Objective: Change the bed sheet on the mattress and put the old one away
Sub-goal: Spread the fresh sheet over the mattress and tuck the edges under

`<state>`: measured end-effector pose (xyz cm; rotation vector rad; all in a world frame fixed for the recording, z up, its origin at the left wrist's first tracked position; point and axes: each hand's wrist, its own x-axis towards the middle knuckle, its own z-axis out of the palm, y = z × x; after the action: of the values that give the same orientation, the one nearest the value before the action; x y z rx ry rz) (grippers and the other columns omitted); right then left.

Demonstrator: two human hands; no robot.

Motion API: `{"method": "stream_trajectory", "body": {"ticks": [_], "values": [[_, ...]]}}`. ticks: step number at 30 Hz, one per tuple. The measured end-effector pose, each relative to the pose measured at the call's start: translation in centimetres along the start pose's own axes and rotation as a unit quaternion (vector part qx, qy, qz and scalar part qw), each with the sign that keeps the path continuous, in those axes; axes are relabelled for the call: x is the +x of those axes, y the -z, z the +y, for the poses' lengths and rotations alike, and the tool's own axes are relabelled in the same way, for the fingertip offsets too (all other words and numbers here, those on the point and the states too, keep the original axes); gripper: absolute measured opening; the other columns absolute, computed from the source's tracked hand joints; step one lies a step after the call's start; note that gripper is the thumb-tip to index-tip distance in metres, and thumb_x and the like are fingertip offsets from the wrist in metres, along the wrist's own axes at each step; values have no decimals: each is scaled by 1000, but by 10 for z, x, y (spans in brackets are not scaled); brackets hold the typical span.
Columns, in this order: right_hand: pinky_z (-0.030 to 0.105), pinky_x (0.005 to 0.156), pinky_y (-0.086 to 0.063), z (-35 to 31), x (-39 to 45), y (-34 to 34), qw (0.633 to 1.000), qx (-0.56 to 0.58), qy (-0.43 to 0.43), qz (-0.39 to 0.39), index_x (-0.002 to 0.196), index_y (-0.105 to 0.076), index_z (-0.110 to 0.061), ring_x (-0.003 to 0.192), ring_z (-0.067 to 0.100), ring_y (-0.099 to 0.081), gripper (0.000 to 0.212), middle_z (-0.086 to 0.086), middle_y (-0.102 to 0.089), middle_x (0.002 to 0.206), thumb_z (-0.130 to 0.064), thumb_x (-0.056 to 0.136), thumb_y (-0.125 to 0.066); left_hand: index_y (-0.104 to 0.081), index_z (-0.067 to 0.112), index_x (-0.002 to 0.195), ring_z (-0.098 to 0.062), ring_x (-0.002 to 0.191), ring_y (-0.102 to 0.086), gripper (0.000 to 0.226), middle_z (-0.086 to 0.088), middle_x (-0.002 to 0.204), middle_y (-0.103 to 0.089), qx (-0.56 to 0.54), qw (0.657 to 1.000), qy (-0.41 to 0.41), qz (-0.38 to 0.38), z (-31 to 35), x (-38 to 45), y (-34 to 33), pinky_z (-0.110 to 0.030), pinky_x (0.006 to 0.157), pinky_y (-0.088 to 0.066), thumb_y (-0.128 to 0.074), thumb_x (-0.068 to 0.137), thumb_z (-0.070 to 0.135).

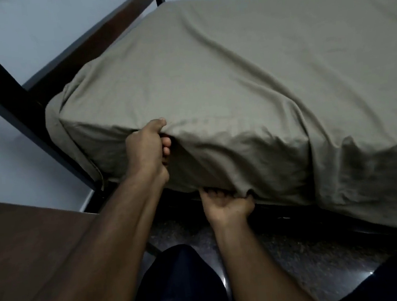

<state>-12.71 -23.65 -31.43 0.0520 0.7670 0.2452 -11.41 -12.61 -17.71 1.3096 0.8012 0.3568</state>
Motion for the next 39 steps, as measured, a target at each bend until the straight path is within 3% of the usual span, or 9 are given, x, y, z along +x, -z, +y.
{"method": "stream_trajectory", "body": {"ticks": [7,11,16,20,23,28,32,35,39], "values": [[58,113,-35,15,12,13,999,6,36,1,131,-58,-9,124,35,-56,69,20,-55,140,-65,93,-41,-55,20,67,-6,31,-30,26,9,39,-42,10,1000,13,-8,-5,7,3,-12,39,-17,-63,91,25],[53,115,-35,13,-3,36,996,-86,5,34,144,-44,-2,140,36,-43,77,21,-43,151,-63,98,-39,-59,19,70,-8,33,-32,23,8,40,-44,4,1000,7,-5,-13,6,5,-17,41,-18,-64,91,26],[47,108,-41,39,-11,57,981,-181,-39,55,131,-55,3,129,37,-52,63,23,-61,129,-49,105,-31,-61,13,82,-12,40,-52,37,0,50,-60,9,997,20,-69,-27,4,28,-22,44,-33,-50,102,42],[46,110,-42,50,-8,43,977,-204,-35,49,131,-56,0,122,33,-57,40,20,-59,134,-27,104,-42,-64,16,93,-15,73,-62,45,-6,91,-70,-36,991,128,21,-76,10,62,-29,67,-48,-39,104,52],[44,109,-42,53,-4,33,977,-206,-35,40,132,-55,-1,111,28,-60,37,17,-56,138,-20,102,-44,-55,12,131,-27,122,-57,40,-13,141,-55,-111,971,204,55,-105,23,61,-39,98,-47,-41,107,40],[43,110,-40,53,-1,27,973,-227,-31,34,120,-57,-4,127,29,-52,28,17,-54,139,-18,103,-40,-36,5,152,-34,141,-41,65,-21,154,-40,-228,940,242,74,-104,46,50,-43,116,-34,-36,105,51],[28,80,-53,67,-20,11,874,-484,21,-42,113,-67,-1,91,18,-69,22,15,-73,106,-5,100,-49,-48,3,143,-36,115,-58,71,-21,127,-60,-294,922,237,88,-92,58,45,-41,100,-45,-28,103,58],[15,61,-51,78,-35,-14,739,-639,113,-180,102,-72,-7,69,4,-68,19,5,-76,83,6,92,-61,-44,-1,145,-44,135,-45,90,-28,147,-46,-315,904,277,82,-89,69,45,-45,105,-37,-26,95,71],[23,81,-56,88,-21,-31,648,-715,149,-218,113,-71,-13,87,6,-70,24,3,-76,102,-2,92,-66,-49,3,141,-41,141,-37,86,-18,143,-47,-315,900,295,68,-82,65,47,-34,95,-33,-22,96,72]]}}
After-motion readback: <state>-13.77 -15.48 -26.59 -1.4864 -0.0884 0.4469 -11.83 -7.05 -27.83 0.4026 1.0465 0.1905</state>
